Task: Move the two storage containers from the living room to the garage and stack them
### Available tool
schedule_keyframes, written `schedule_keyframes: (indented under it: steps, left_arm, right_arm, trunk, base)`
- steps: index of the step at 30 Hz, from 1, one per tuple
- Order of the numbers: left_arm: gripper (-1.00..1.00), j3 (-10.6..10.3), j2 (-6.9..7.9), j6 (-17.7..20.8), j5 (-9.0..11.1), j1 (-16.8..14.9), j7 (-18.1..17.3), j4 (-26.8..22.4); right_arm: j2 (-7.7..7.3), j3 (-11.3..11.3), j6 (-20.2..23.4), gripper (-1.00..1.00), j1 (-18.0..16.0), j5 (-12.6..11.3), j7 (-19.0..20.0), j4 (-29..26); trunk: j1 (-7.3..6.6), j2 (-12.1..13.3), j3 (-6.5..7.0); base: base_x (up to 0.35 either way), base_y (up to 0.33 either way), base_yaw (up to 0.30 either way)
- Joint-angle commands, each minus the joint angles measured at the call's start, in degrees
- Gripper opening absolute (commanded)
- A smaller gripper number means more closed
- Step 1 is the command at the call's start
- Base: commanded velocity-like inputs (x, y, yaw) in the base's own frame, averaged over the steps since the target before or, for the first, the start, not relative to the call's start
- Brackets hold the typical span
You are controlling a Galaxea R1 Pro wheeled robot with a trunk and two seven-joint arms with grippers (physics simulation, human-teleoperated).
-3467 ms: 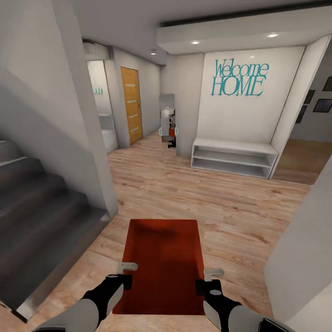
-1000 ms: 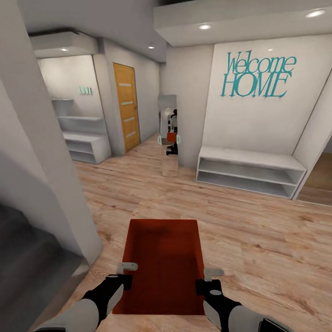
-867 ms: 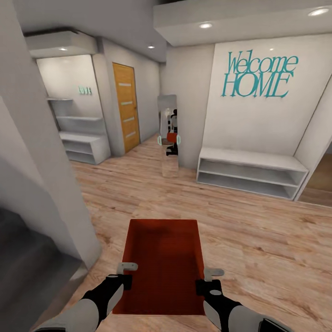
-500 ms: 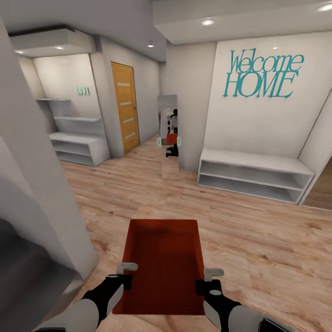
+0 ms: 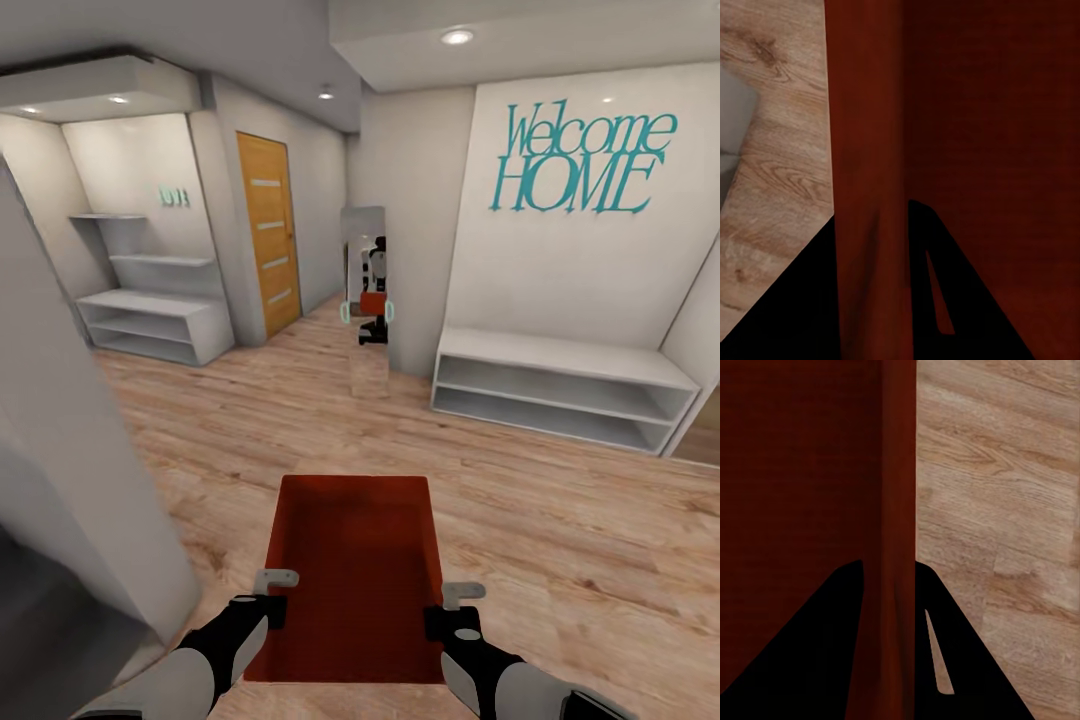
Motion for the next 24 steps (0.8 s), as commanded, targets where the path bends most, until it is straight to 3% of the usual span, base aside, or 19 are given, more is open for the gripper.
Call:
schedule_keyframes:
  steps: [1,24]
  left_arm:
    - [-1.0,-0.92,0.0,0.41,0.0,0.01,0.39,0.09]
    - [-1.0,-0.94,0.0,0.41,0.0,0.01,0.39,0.09]
  right_arm:
    - [-0.53,-0.16,-0.38,-1.0,-0.07,-0.45,-0.95,0.02]
    - [-0.52,-0.16,-0.46,-1.0,-0.07,-0.45,-0.95,0.02]
  trunk:
    - [0.05,-0.08,-0.09]
    - [0.05,-0.08,-0.09]
  base:
    - [0.322,0.0,0.0]
    - [0.322,0.0,0.0]
